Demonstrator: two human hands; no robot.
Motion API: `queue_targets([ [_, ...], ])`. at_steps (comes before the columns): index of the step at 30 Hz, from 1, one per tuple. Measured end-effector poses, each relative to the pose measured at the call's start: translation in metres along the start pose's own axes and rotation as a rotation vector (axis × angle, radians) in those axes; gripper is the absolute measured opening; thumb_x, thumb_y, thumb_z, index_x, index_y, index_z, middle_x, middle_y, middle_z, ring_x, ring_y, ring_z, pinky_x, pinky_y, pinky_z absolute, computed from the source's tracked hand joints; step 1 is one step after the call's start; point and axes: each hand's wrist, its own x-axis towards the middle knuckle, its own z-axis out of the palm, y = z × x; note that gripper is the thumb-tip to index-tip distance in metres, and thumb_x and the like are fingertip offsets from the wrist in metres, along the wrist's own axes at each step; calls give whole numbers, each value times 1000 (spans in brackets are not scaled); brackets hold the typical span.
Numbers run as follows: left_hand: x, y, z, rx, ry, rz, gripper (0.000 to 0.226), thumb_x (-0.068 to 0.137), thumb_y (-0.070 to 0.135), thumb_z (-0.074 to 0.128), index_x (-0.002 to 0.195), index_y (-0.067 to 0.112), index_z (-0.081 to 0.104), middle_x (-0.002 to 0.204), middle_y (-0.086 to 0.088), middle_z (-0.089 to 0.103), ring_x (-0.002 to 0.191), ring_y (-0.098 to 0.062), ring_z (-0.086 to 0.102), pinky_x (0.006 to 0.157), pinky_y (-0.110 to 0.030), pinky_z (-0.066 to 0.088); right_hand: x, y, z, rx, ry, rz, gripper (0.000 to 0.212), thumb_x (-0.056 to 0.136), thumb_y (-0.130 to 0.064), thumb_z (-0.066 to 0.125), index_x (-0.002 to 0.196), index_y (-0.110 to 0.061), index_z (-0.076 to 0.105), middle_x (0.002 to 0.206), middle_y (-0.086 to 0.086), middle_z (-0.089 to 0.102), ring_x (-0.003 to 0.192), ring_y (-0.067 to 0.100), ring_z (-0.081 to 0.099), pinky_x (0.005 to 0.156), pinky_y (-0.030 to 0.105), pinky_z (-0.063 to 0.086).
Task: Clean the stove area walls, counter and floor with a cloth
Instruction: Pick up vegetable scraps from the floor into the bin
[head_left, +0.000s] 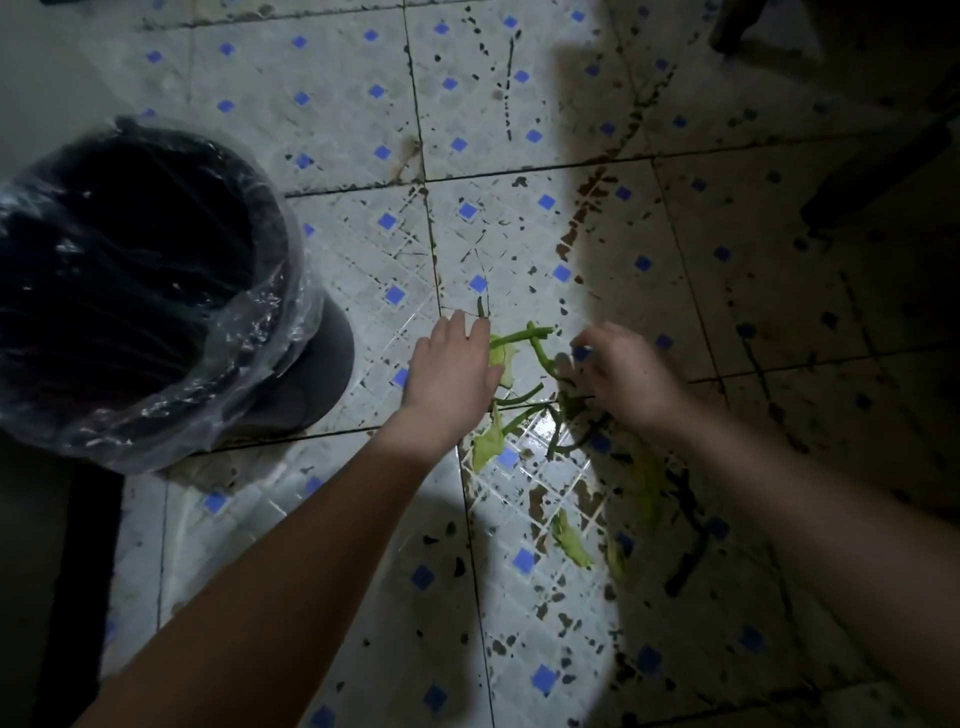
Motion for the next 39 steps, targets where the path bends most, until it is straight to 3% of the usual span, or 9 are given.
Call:
queue_targets([
  [4,8,3,10,-12,-39,3,58,94,42,45,141,12,29,140,-14,40,129,-30,37,100,-43,37,-7,12,-3,44,-6,-6,21,90,-6,53,106,-17,59,103,1,59,92,17,55,76,34,50],
  [9,11,10,13,-50,-44,15,52,91,38,54,132,11,39,128,-13,48,117,-30,46,95,-40,39,-14,22,-7,59,-3,2,20,93,-14,51,112,-11,59,106,7,60,96,23,57,77,32,46],
  [12,10,13,12,-67,-25,22,41,92,30,54,127,10,43,122,-12,49,111,-29,48,91,-38,41,-16,22,-10,55,-10,7,22,94,-16,50,113,-9,59,108,8,60,97,23,56,80,35,48],
  [18,6,16,10,-192,-39,52,27,94,11,51,120,8,49,114,-14,50,103,-30,49,82,-39,45,-17,21,-10,19,-22,21,25,93,-10,50,117,-10,58,114,9,59,102,23,55,76,26,40],
  [23,2,16,9,-257,-73,73,22,88,-6,50,107,5,52,102,-15,53,92,-31,52,74,-40,48,-17,11,-9,50,-29,28,29,91,-7,54,119,-15,56,116,6,59,105,21,56,80,28,45],
  [27,-2,9,3,-303,-26,80,19,88,-7,46,103,3,54,98,-16,54,88,-30,51,73,-44,48,-11,0,-4,19,-30,35,34,87,-2,57,118,-17,57,116,2,58,102,20,56,77,26,45],
  [31,-6,-4,-8,-308,55,70,20,89,-5,48,104,6,55,99,-14,54,88,-28,52,74,-42,49,0,-14,5,9,-30,38,31,90,-5,54,117,-18,57,115,1,58,97,18,57,83,36,53],
  [35,-17,-19,-18,-327,112,60,19,93,0,46,108,7,55,101,-12,54,89,-27,52,76,-45,50,9,-28,12,-40,-93,13,26,91,-7,49,116,-13,55,114,6,56,100,23,54,85,42,51],
  [39,-30,-31,-21,-328,115,48,21,93,2,45,111,8,55,102,-11,53,92,-27,51,78,-46,48,13,-36,19,-78,-125,9,29,90,-10,52,119,-12,49,117,8,51,103,23,49,86,41,48],
])
